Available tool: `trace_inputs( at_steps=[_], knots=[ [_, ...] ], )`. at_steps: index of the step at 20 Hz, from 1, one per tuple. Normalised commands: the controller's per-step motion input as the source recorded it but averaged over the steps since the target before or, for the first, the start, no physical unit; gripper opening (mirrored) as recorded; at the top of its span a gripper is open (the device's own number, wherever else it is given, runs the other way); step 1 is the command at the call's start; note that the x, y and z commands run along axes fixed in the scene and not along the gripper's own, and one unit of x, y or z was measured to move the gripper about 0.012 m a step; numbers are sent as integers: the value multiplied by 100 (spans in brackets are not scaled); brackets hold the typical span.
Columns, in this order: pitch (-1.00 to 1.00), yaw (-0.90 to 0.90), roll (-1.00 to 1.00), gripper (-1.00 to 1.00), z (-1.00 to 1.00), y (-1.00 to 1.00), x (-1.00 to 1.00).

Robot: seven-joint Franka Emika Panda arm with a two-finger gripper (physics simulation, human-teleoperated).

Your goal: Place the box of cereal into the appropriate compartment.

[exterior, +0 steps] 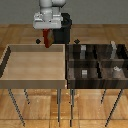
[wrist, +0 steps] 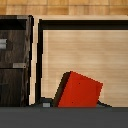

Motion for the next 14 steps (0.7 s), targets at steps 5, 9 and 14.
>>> trace_inputs(
  at_steps=[5,9,14],
  knots=[
    [0,0,0,-100,0,100,0],
    [0,0,0,-100,0,100,0],
    [0,0,0,-100,0,100,0]
  ],
)
